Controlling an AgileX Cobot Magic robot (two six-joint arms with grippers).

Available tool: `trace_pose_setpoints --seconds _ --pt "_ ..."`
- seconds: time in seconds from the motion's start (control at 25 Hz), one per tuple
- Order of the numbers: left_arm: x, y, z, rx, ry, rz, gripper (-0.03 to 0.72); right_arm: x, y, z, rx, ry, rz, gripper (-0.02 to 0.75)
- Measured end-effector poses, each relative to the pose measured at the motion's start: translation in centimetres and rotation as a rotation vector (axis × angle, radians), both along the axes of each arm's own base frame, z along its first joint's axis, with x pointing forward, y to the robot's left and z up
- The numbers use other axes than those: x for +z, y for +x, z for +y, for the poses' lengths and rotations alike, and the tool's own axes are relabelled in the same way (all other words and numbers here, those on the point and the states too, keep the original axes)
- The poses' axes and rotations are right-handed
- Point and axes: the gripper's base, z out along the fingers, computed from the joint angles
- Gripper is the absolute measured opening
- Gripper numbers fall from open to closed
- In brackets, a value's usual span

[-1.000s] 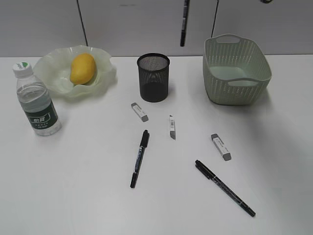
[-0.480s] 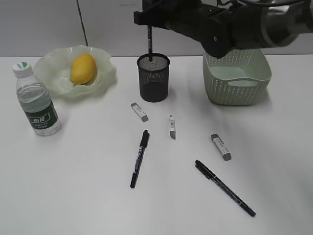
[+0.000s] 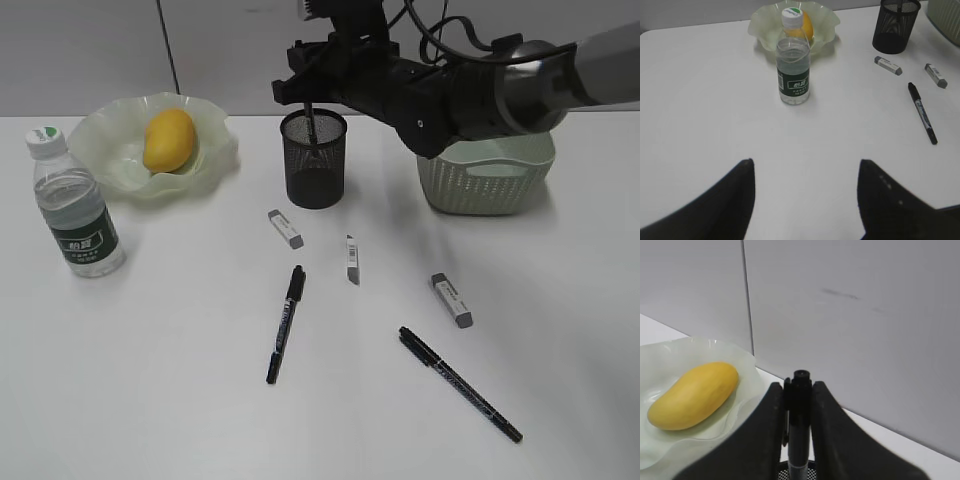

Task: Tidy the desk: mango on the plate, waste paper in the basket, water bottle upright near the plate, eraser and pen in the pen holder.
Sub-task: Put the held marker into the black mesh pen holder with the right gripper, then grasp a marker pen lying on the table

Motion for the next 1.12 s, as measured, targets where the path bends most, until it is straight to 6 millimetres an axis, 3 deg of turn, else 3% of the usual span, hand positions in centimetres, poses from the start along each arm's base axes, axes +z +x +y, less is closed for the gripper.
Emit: trace_pose_setpoints --seconds 0.2,0.4,0.48,0.72,0.88,1.12 --pt "0.0 0.0 0.0 0.0 0.0 0.0 0.488 -0.2 0.1 -0.1 -0.003 -0.002 0.002 0.169" --pt "0.0 0.0 0.0 0.0 0.0 0.0 0.488 -0.2 0.1 -0.1 -0.003 -0.004 0.003 0.406" --pt "0.0 0.0 0.0 0.0 0.0 0.0 0.488 -0.1 0.1 -0.1 -0.003 -0.004 0.0 0.452" --pt "0.0 0.0 0.0 0.0 0.0 -0.001 0.488 0.7 0.0 -0.2 -0.005 -0.004 -0.005 0.48" --pt "0.0 0.0 0.0 0.0 0.0 -0.002 0.488 4.5 -0.7 -0.8 -0.015 -0.014 -0.002 0.48" --pt "0.0 0.2 -0.1 -0.005 -0.005 0.013 0.488 12.9 -4.3 -3.3 -0.06 -0.103 0.125 0.478"
